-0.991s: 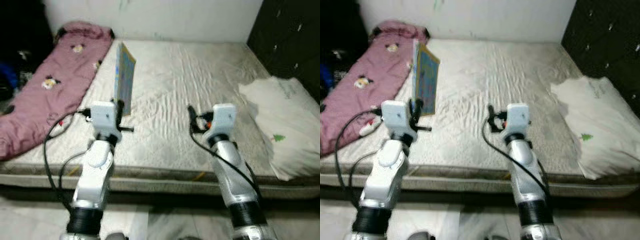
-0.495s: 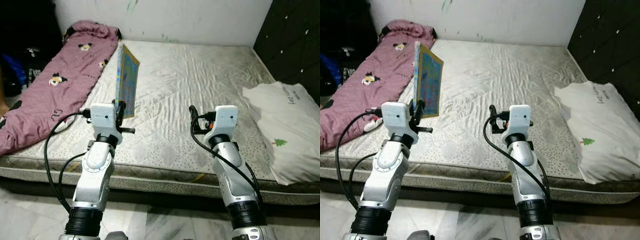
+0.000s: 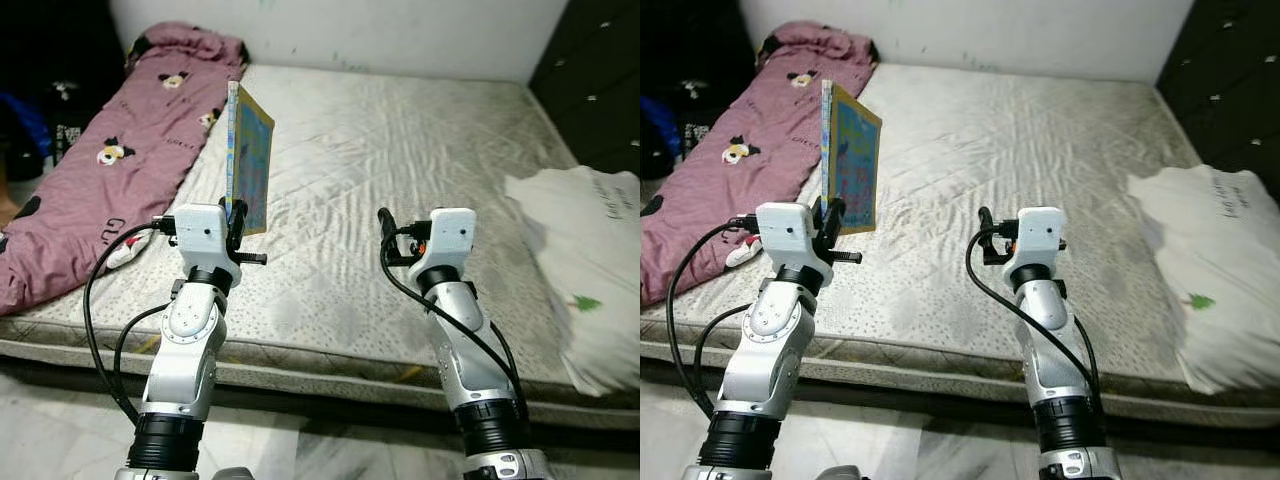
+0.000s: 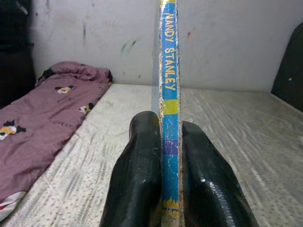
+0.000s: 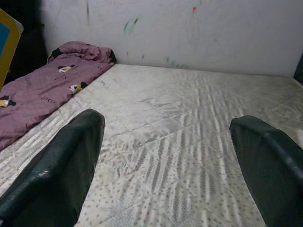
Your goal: Clean up the room
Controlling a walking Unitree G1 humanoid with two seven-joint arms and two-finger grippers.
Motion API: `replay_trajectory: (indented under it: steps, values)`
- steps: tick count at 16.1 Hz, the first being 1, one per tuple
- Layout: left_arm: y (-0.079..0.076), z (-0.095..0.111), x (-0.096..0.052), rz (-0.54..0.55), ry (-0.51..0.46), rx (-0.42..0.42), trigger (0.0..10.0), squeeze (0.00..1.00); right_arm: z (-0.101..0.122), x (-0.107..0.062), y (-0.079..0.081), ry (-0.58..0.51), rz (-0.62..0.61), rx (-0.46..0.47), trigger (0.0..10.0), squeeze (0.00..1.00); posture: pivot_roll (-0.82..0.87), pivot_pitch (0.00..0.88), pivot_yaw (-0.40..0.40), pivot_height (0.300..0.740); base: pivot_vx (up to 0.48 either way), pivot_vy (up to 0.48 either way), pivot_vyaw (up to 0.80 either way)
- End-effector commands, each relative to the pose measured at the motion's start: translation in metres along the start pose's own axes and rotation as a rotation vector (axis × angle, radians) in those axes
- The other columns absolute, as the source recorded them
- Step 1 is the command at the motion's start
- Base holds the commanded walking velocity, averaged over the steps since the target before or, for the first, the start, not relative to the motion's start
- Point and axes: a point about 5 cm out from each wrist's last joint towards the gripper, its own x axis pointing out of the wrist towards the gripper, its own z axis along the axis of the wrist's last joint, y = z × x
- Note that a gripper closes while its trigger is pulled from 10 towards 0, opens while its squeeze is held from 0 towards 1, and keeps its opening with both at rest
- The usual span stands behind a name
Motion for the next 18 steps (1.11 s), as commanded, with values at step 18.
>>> replay_trajectory:
  steps: [18]
  values:
    - [0.018,-0.008,-0.005,0.091,0.023,0.070,10.0,0.00,-0.006,0.007,0.006,0.006,0.010,-0.002,10.0,0.00,0.07,0.000,-0.006,0.740,0.000,0.000,-0.29]
